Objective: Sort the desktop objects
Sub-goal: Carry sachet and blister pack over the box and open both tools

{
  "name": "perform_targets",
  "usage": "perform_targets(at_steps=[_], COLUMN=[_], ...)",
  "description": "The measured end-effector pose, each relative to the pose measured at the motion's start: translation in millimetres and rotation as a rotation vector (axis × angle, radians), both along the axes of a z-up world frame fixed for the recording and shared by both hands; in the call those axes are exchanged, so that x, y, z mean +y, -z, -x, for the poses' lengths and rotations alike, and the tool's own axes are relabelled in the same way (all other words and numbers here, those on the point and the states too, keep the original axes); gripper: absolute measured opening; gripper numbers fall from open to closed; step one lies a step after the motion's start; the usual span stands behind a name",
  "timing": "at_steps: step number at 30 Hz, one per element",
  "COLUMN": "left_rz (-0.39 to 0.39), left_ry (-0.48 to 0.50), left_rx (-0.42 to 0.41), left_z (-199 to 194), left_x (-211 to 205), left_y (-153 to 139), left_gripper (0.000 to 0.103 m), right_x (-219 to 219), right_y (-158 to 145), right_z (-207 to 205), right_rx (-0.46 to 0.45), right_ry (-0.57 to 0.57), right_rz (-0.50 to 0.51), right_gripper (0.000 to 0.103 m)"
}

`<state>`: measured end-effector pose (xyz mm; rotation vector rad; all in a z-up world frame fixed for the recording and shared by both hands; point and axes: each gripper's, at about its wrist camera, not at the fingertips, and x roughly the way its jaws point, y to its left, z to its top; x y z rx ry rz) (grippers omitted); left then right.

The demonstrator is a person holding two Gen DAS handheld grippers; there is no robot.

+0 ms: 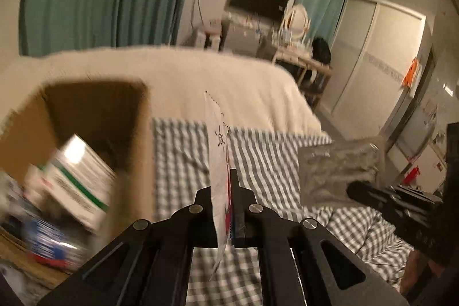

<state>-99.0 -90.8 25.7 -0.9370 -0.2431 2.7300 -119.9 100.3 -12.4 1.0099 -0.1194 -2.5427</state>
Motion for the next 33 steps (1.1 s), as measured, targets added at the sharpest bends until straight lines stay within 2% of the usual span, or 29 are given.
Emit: perform_targets(at_steps=[2,4,8,11,15,16,17,18,19,20,21,24,27,28,30,32,33], left_rz=[0.008,0.048,0.132,0.176,0.166,0.161,0.159,0.154,0.153,0.159,0.163,0.129,0.114,0.113,0.101,0.074,0.062], left_ry=[-0.016,-0.044,-0.090,-0.109,-0.087,-0.087,-0.087,-0.088,-0.091,-0.117,-0.144,-0.182,-0.221,-0.236,-0.276,-0.332,-0.326], left_rx=[0.030,0.050,0.030,-0.032,-0.122,-0.127,-0.126,-0.117,-0.109,-0.091,-0.064,0.036,0.034,0.037,0.070,0.154,0.174], left_z=[-1,3,15,25,43,44,42,39,31,29,24,7,-3,-8,-27,-55,-63], left_x=[-25,-54,-107,-132,-148,-154,-156,-159,-163,-164,-163,-163,-157,-154,-147,-136,-132], left_y=[-24,-47,-62,-48,-25,-25,-25,-29,-33,-39,-45,-67,-76,-75,-66,-52,-44], left_gripper=[0.004,0.004,0.004,0.004,0.004,0.006,0.015,0.023,0.057,0.089,0.097,0.103,0.103,0.103,0.103,0.103,0.103], right_x=[-25,-45,-115,-169,-221,-227,-231,-233,-231,-226,-219,-203,-180,-171,-160,-145,-138], right_y=[-30,-55,-98,-101,-81,-76,-73,-73,-75,-78,-85,-106,-127,-130,-130,-111,-101], right_z=[-18,-28,-29,-10,24,31,37,41,42,42,37,23,5,-2,-11,-26,-35], right_rx=[0.050,0.081,0.130,0.102,0.049,0.035,0.022,0.018,0.024,0.043,0.072,0.135,0.223,0.241,0.239,0.215,0.219], right_ry=[-0.041,-0.076,-0.180,-0.211,-0.167,-0.156,-0.149,-0.132,-0.109,-0.085,-0.071,-0.040,0.013,0.032,0.044,0.087,0.115], right_rz=[-0.038,-0.037,0.015,0.026,-0.018,-0.011,0.005,0.016,0.019,0.031,0.049,0.023,-0.031,-0.043,-0.064,-0.115,-0.129], right_gripper=[0.007,0.007,0.007,0.007,0.008,0.012,0.019,0.050,0.078,0.083,0.083,0.091,0.102,0.102,0.102,0.102,0.102])
